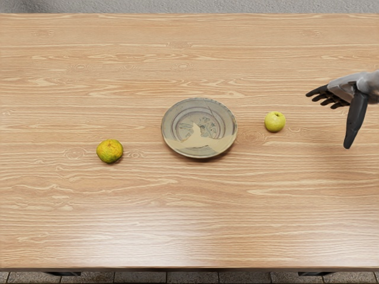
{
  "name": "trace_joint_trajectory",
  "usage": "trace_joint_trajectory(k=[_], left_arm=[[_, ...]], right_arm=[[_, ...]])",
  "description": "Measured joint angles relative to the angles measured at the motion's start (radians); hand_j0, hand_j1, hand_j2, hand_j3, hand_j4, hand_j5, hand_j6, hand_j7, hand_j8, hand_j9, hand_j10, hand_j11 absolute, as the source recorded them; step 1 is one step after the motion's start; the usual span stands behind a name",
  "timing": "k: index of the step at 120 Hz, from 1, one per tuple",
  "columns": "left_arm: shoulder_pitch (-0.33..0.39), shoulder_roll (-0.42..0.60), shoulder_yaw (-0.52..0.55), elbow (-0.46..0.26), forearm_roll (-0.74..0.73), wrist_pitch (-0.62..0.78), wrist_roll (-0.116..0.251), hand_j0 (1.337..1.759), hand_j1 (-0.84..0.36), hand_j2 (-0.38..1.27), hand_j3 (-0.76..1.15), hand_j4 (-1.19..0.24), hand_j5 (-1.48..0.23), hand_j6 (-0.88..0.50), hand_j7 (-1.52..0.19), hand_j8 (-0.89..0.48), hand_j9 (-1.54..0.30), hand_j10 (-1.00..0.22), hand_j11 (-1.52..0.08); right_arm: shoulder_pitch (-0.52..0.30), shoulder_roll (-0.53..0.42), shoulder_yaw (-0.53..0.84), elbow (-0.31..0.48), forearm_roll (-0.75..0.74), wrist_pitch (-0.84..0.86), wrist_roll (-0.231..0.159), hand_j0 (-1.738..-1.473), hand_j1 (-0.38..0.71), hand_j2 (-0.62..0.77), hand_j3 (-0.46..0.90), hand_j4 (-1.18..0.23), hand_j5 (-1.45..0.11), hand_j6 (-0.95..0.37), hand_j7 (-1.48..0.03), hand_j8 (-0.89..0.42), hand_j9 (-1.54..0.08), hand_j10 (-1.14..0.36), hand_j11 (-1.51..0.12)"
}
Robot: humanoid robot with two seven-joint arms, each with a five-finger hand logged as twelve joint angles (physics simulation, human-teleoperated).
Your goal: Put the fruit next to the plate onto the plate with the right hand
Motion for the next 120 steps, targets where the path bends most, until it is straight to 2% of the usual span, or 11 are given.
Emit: trace_joint_trajectory(k=[33, 83, 104, 120], left_arm=[[0.0, 0.0, 0.0, 0.0, 0.0, 0.0, 0.0, 1.658, 0.35, 0.0, 0.0, 0.0, 0.0, 0.0, 0.0, 0.0, 0.0, 0.0, 0.0], [0.0, 0.0, 0.0, 0.0, 0.0, 0.0, 0.0, 1.658, 0.35, 0.0, 0.0, 0.0, 0.0, 0.0, 0.0, 0.0, 0.0, 0.0, 0.0], [0.0, 0.0, 0.0, 0.0, 0.0, 0.0, 0.0, 1.658, 0.35, 0.0, 0.0, 0.0, 0.0, 0.0, 0.0, 0.0, 0.0, 0.0, 0.0], [0.0, 0.0, 0.0, 0.0, 0.0, 0.0, 0.0, 1.658, 0.35, 0.0, 0.0, 0.0, 0.0, 0.0, 0.0, 0.0, 0.0, 0.0, 0.0]], right_arm=[[0.005, 0.005, 0.003, -0.001, 0.002, 0.0, -0.004, -1.658, -0.35, 0.0, 0.0, 0.0, 0.0, -0.01, 0.0, -0.01, 0.0, 0.0, 0.0], [0.074, 0.014, 0.02, 0.046, -0.007, 0.0, -0.004, -1.658, -0.35, 0.0, 0.0, 0.0, 0.0, -0.01, 0.0, 0.0, 0.0, 0.0, 0.0], [0.062, 0.119, 0.015, 0.07, -0.117, -0.002, -0.004, -1.658, -0.35, 0.0, 0.0, 0.0, 0.0, -0.01, 0.0, 0.0, 0.0, 0.0, 0.0], [0.05, 0.153, 0.013, 0.075, -0.207, -0.056, -0.004, -1.658, -0.35, 0.0, 0.0, 0.0, 0.0, -0.01, 0.0, 0.0, 0.0, 0.0, 0.0]])
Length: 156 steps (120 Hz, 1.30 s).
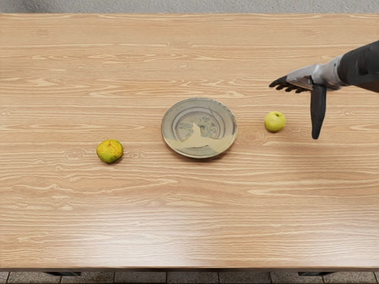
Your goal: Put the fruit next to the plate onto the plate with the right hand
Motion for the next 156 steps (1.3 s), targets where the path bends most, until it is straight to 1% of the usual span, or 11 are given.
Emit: trace_joint_trajectory(k=[22, 48, 74, 90, 109, 128, 145, 156], left_arm=[[0.0, 0.0, 0.0, 0.0, 0.0, 0.0, 0.0, 1.658, 0.35, 0.0, 0.0, 0.0, 0.0, 0.0, 0.0, 0.0, 0.0, 0.0, 0.0], [0.0, 0.0, 0.0, 0.0, 0.0, 0.0, 0.0, 1.658, 0.35, 0.0, 0.0, 0.0, 0.0, 0.0, 0.0, 0.0, 0.0, 0.0, 0.0], [0.0, 0.0, 0.0, 0.0, 0.0, 0.0, 0.0, 1.658, 0.35, 0.0, 0.0, 0.0, 0.0, 0.0, 0.0, 0.0, 0.0, 0.0, 0.0], [0.0, 0.0, 0.0, 0.0, 0.0, 0.0, 0.0, 1.658, 0.35, 0.0, 0.0, 0.0, 0.0, 0.0, 0.0, 0.0, 0.0, 0.0, 0.0], [0.0, 0.0, 0.0, 0.0, 0.0, 0.0, 0.0, 1.658, 0.35, 0.0, 0.0, 0.0, 0.0, 0.0, 0.0, 0.0, 0.0, 0.0, 0.0], [0.0, 0.0, 0.0, 0.0, 0.0, 0.0, 0.0, 1.658, 0.35, 0.0, 0.0, 0.0, 0.0, 0.0, 0.0, 0.0, 0.0, 0.0, 0.0], [0.0, 0.0, 0.0, 0.0, 0.0, 0.0, 0.0, 1.658, 0.35, 0.0, 0.0, 0.0, 0.0, 0.0, 0.0, 0.0, 0.0, 0.0, 0.0], [0.0, 0.0, 0.0, 0.0, 0.0, 0.0, 0.0, 1.658, 0.35, 0.0, 0.0, 0.0, 0.0, 0.0, 0.0, 0.0, 0.0, 0.0, 0.0]], right_arm=[[-0.044, 0.057, 0.002, 0.001, -0.127, -0.122, 0.0, -1.658, -0.35, 0.0, 0.0, 0.0, 0.0, -0.01, 0.0, 0.0, 0.0, 0.0, 0.0], [-0.112, 0.098, 0.004, -0.001, -0.2, -0.207, 0.0, -1.658, -0.35, 0.0, 0.0, 0.0, 0.0, -0.01, 0.0, 0.0, 0.0, 0.0, 0.0], [-0.165, 0.179, 0.002, -0.026, -0.312, -0.294, 0.0, -1.658, -0.35, 0.0, 0.0, 0.0, 0.0, -0.01, 0.0, 0.0, 0.0, 0.0, 0.0], [-0.199, 0.196, 0.002, -0.029, -0.369, -0.342, 0.0, -1.658, -0.35, 0.0, 0.0, 0.0, 0.0, -0.01, 0.0, 0.0, 0.0, 0.0, 0.0], [-0.219, 0.203, -0.001, -0.031, -0.399, -0.373, 0.0, -1.658, -0.29, -0.01, 0.0, -0.06, -0.07, -0.06, -0.07, -0.06, -0.07, -0.05, -0.07], [-0.245, 0.205, -0.001, -0.04, -0.449, -0.424, 0.0, -1.658, -0.25, -0.02, 0.0, -0.09, -0.11, -0.09, -0.11, -0.09, -0.11, -0.09, -0.11], [-0.253, 0.245, -0.002, -0.096, -0.471, -0.446, 0.0, -1.658, -0.22, -0.02, 0.0, -0.11, -0.14, -0.11, -0.14, -0.11, -0.14, -0.11, -0.14], [-0.254, 0.259, -0.001, -0.117, -0.48, -0.453, 0.0, -1.658, -0.21, -0.02, 0.0, -0.12, -0.16, -0.13, -0.16, -0.12, -0.16, -0.12, -0.16]])
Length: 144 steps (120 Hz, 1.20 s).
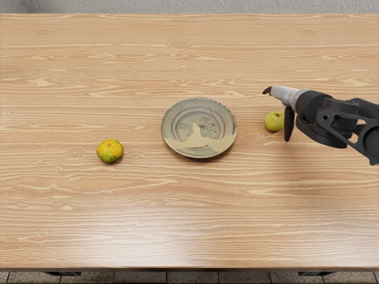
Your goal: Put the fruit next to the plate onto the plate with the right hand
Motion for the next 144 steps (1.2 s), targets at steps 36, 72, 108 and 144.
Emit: trace_joint_trajectory(k=[36, 72, 108, 144], left_arm=[[0.0, 0.0, 0.0, 0.0, 0.0, 0.0, 0.0, 1.658, 0.35, 0.0, 0.0, 0.0, 0.0, 0.0, 0.0, 0.0, 0.0, 0.0, 0.0], [0.0, 0.0, 0.0, 0.0, 0.0, 0.0, 0.0, 1.658, 0.35, 0.0, 0.0, 0.0, 0.0, 0.0, 0.0, 0.0, 0.0, 0.0, 0.0], [0.0, 0.0, 0.0, 0.0, 0.0, 0.0, 0.0, 1.658, 0.35, 0.0, 0.0, 0.0, 0.0, 0.0, 0.0, 0.0, 0.0, 0.0, 0.0], [0.0, 0.0, 0.0, 0.0, 0.0, 0.0, 0.0, 1.658, 0.35, 0.0, 0.0, 0.0, 0.0, 0.0, 0.0, 0.0, 0.0, 0.0, 0.0]], right_arm=[[-0.028, 0.03, -0.002, -0.013, -0.032, -0.054, 0.0, -1.658, -0.16, -0.03, 0.0, -0.17, -0.21, -0.17, -0.21, -0.17, -0.21, -0.16, -0.21], [-0.051, 0.037, -0.001, -0.015, -0.041, -0.074, 0.0, -1.658, -0.1, -0.04, 0.0, -0.21, -0.27, -0.21, -0.27, -0.21, -0.27, -0.21, -0.27], [-0.052, 0.032, -0.001, -0.018, -0.038, -0.068, 0.0, -1.658, 0.01, -0.06, 0.0, -0.31, -0.4, -0.31, -0.39, -0.31, -0.4, -0.31, -0.4], [-0.041, 0.031, 0.01, -0.084, -0.025, -0.031, 0.0, -1.658, 0.06, -0.07, 0.0, -0.34, -0.44, -0.34, -0.44, -0.34, -0.44, -0.34, -0.44]])
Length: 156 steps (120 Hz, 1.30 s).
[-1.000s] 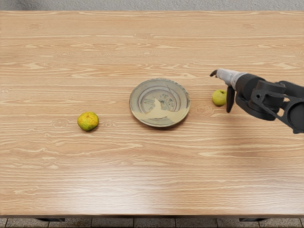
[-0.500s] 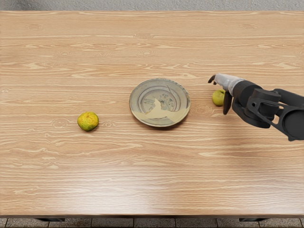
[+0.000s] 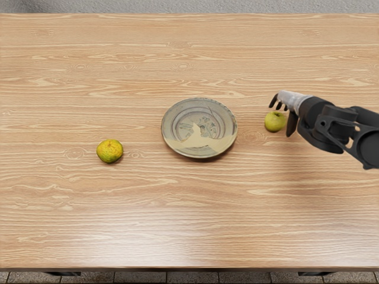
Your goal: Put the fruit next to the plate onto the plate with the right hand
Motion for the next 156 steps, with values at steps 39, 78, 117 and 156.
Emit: trace_joint_trajectory(k=[39, 78, 117, 156], left_arm=[[0.0, 0.0, 0.0, 0.0, 0.0, 0.0, 0.0, 1.658, 0.35, 0.0, 0.0, 0.0, 0.0, 0.0, 0.0, 0.0, 0.0, 0.0, 0.0], [0.0, 0.0, 0.0, 0.0, 0.0, 0.0, 0.0, 1.658, 0.35, 0.0, 0.0, 0.0, 0.0, 0.0, 0.0, 0.0, 0.0, 0.0, 0.0], [0.0, 0.0, 0.0, 0.0, 0.0, 0.0, 0.0, 1.658, 0.35, 0.0, 0.0, 0.0, 0.0, 0.0, 0.0, 0.0, 0.0, 0.0, 0.0], [0.0, 0.0, 0.0, 0.0, 0.0, 0.0, 0.0, 1.658, 0.35, 0.0, 0.0, 0.0, 0.0, 0.0, 0.0, 0.0, 0.0, 0.0, 0.0]], right_arm=[[0.008, 0.03, 0.001, -0.042, -0.001, 0.002, 0.0, -1.658, 0.07, -0.07, 0.0, -0.35, -0.46, -0.35, -0.45, -0.35, -0.46, -0.35, -0.46], [0.009, 0.051, 0.0, -0.046, -0.001, 0.001, 0.0, -1.658, 0.07, -0.07, 0.0, -0.35, -0.46, -0.36, -0.46, -0.36, -0.46, -0.35, -0.46], [0.009, 0.082, -0.006, -0.065, -0.003, -0.002, 0.0, -1.658, 0.07, -0.07, 0.0, -0.36, -0.46, -0.36, -0.46, -0.36, -0.46, -0.35, -0.46], [0.007, 0.089, -0.01, -0.063, -0.004, -0.003, 0.0, -1.658, 0.18, -0.09, 0.0, -0.44, -0.57, -0.44, -0.57, -0.44, -0.57, -0.44, -0.57]])
